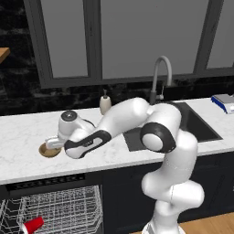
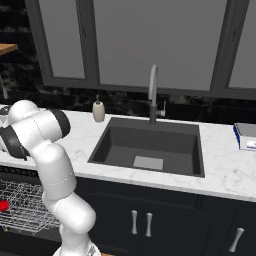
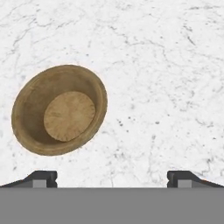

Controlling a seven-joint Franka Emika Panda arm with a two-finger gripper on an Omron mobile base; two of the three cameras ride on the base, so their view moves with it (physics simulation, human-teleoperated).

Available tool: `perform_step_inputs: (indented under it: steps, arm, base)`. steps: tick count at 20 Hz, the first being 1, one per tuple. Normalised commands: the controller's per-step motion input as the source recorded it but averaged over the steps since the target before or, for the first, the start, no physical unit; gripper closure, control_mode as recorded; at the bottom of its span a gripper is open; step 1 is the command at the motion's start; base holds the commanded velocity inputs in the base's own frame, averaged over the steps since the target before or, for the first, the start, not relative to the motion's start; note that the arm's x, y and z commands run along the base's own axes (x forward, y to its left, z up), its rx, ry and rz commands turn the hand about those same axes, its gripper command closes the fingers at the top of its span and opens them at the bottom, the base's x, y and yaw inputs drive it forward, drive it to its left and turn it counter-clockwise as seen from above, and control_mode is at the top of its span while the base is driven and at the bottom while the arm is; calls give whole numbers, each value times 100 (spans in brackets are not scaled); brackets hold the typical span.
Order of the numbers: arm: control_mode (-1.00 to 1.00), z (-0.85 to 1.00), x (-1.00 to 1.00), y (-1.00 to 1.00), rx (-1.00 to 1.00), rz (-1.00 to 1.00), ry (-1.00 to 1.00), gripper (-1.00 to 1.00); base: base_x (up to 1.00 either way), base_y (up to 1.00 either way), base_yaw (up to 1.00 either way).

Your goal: Pick up the cup and bowl from the counter, place them in the dishwasher, and close the dishwasher door.

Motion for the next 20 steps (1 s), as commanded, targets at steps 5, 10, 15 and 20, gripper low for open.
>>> perform_step_inputs:
  steps: [5, 10, 15, 20]
  arm:
    - [-100, -13, 13, 1, 4, 0, 0, -100]
    - [-100, -22, 23, -1, 7, 2, 0, -100]
    - [-100, -14, 20, 0, 8, 2, -1, -100]
    - [-100, -14, 29, 0, 6, 1, 0, -100]
  base:
    - [0, 0, 0]
    - [0, 0, 0]
    - [0, 0, 0]
    - [0, 0, 0]
